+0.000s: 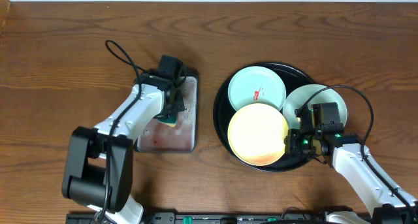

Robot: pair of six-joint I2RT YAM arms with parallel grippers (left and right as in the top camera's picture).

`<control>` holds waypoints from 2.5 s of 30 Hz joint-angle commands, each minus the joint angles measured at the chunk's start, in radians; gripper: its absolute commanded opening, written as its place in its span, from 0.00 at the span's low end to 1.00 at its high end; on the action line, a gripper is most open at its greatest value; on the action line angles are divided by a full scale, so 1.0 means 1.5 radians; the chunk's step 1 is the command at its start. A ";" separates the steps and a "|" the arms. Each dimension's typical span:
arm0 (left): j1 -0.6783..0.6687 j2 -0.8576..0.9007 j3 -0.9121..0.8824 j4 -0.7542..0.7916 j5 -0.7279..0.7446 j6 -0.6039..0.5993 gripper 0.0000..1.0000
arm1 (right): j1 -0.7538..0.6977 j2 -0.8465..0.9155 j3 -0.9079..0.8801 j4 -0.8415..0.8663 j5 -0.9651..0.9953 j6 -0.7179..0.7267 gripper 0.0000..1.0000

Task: Clean dirty plates on tray and stack at the side
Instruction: 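Return the sponge to the dark tray with the left gripper, then lift the yellow plate off the black tray with the right gripper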

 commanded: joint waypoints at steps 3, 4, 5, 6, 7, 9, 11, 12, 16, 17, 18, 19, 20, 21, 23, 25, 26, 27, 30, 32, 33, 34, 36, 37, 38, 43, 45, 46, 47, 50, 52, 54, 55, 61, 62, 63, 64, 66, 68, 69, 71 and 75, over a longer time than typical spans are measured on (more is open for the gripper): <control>0.003 0.011 -0.004 -0.002 0.006 0.011 0.35 | 0.005 0.001 -0.002 0.003 -0.004 0.000 0.01; 0.003 0.011 -0.004 -0.002 0.006 0.011 0.42 | 0.005 -0.001 0.000 0.002 -0.002 0.000 0.01; 0.003 0.011 -0.004 -0.002 0.006 0.011 0.46 | 0.005 -0.004 0.004 -0.001 -0.002 -0.005 0.01; 0.003 0.011 -0.004 -0.002 0.006 0.011 0.49 | 0.005 -0.009 0.010 -0.006 -0.001 -0.009 0.01; 0.003 0.011 -0.004 -0.002 0.006 0.011 0.53 | 0.005 -0.014 0.017 -0.014 0.004 -0.013 0.01; 0.003 0.011 -0.004 -0.003 0.006 0.011 0.55 | 0.005 -0.027 0.037 -0.041 0.032 -0.022 0.01; 0.003 0.011 -0.004 -0.007 0.006 0.011 0.55 | 0.005 -0.043 0.066 -0.076 0.068 -0.034 0.01; 0.003 0.011 -0.004 -0.009 0.006 0.011 0.55 | 0.005 -0.050 0.081 -0.092 0.086 -0.037 0.01; 0.003 0.011 -0.004 -0.015 0.006 0.011 0.56 | 0.011 -0.076 0.141 -0.144 0.180 -0.038 0.01; 0.003 0.011 -0.004 -0.015 0.006 0.011 0.56 | 0.019 -0.083 0.156 -0.154 0.222 -0.038 0.01; 0.003 0.011 -0.004 -0.014 0.006 0.011 0.56 | 0.024 -0.087 0.163 -0.157 0.247 -0.038 0.01; 0.003 0.011 -0.004 -0.014 0.006 0.011 0.56 | 0.035 -0.093 0.172 -0.159 0.285 -0.038 0.01; 0.003 0.011 -0.004 -0.014 0.006 0.011 0.56 | 0.046 -0.098 0.179 -0.160 0.315 -0.038 0.01; 0.003 0.011 -0.004 -0.014 0.006 0.011 0.56 | 0.068 -0.108 0.191 -0.165 0.355 -0.037 0.01; 0.003 0.011 -0.004 -0.014 0.006 0.011 0.56 | 0.117 -0.126 0.213 -0.167 0.413 -0.038 0.01; 0.003 0.011 -0.004 -0.014 0.006 0.011 0.56 | 0.150 -0.136 0.224 -0.167 0.466 -0.042 0.01; 0.003 0.011 -0.004 -0.014 0.006 0.011 0.56 | 0.167 -0.139 0.227 -0.166 0.484 -0.049 0.01; 0.003 0.011 -0.004 -0.014 0.006 0.011 0.56 | 0.187 -0.143 0.230 -0.166 0.512 -0.063 0.01; 0.003 0.011 -0.004 -0.014 0.006 0.011 0.56 | 0.242 -0.145 0.233 -0.166 0.584 -0.110 0.01; 0.003 0.011 -0.004 -0.014 0.006 0.011 0.56 | 0.283 -0.145 0.233 -0.166 0.655 -0.126 0.01; 0.003 0.011 -0.004 -0.013 0.006 0.011 0.56 | 0.319 -0.145 0.233 -0.165 0.719 -0.138 0.01; 0.003 0.011 -0.004 -0.014 0.006 0.011 0.56 | 0.339 -0.145 0.233 -0.163 0.752 -0.151 0.01; 0.003 0.011 -0.004 -0.014 0.006 0.011 0.56 | 0.370 -0.145 0.233 -0.155 0.794 -0.171 0.01; 0.003 0.011 -0.004 -0.014 0.006 0.011 0.56 | 0.386 -0.145 0.233 -0.150 0.810 -0.186 0.01; 0.003 0.011 -0.004 -0.014 0.006 0.011 0.56 | 0.396 -0.145 0.233 -0.146 0.818 -0.196 0.01; 0.003 0.011 -0.004 -0.014 0.006 0.011 0.56 | 0.438 -0.145 0.233 -0.122 0.841 -0.242 0.01; 0.003 0.011 -0.004 -0.014 0.006 0.011 0.56 | 0.445 -0.145 0.233 -0.111 0.841 -0.255 0.01; 0.003 0.011 -0.004 -0.014 0.006 0.011 0.56 | 0.446 -0.145 0.233 -0.106 0.843 -0.261 0.01; 0.003 0.011 -0.004 -0.014 0.006 0.011 0.56 | 0.446 -0.145 0.233 -0.100 0.850 -0.263 0.01; 0.003 0.011 -0.004 -0.014 0.006 0.011 0.56 | 0.446 -0.145 0.233 -0.085 0.871 -0.278 0.01; 0.003 0.011 -0.004 -0.014 0.006 0.011 0.56 | 0.446 -0.145 0.233 -0.072 0.875 -0.296 0.01; 0.003 0.011 -0.004 -0.013 0.006 0.011 0.56 | 0.446 -0.145 0.233 -0.052 0.876 -0.319 0.01; 0.003 0.011 -0.004 -0.013 0.006 0.011 0.56 | 0.446 -0.145 0.233 -0.031 0.880 -0.337 0.01; 0.003 0.011 -0.004 -0.012 0.006 0.011 0.56 | 0.446 -0.145 0.233 -0.009 0.883 -0.352 0.01; 0.003 0.011 -0.004 -0.011 0.006 0.011 0.56 | 0.446 -0.145 0.233 -0.009 0.883 -0.352 0.01; 0.003 0.011 -0.004 -0.011 0.006 0.011 0.56 | 0.446 -0.145 0.233 -0.008 0.883 -0.352 0.01; 0.003 0.011 -0.004 -0.011 0.006 0.011 0.56 | 0.445 -0.145 0.233 -0.008 0.883 -0.351 0.01; 0.003 0.011 -0.004 -0.011 0.006 0.011 0.56 | 0.445 -0.145 0.233 -0.007 0.883 -0.351 0.01; 0.003 0.011 -0.004 -0.011 0.006 0.011 0.56 | 0.444 -0.145 0.233 -0.003 0.883 -0.352 0.01; 0.003 0.011 -0.004 -0.011 0.006 0.011 0.56 | 0.444 -0.145 0.233 0.001 0.883 -0.352 0.01; 0.003 0.011 -0.004 -0.011 0.006 0.011 0.56 | 0.441 -0.145 0.233 0.007 0.883 -0.351 0.01; 0.003 0.011 -0.004 -0.012 0.006 0.011 0.56 | 0.402 -0.145 0.233 0.010 0.867 -0.246 0.01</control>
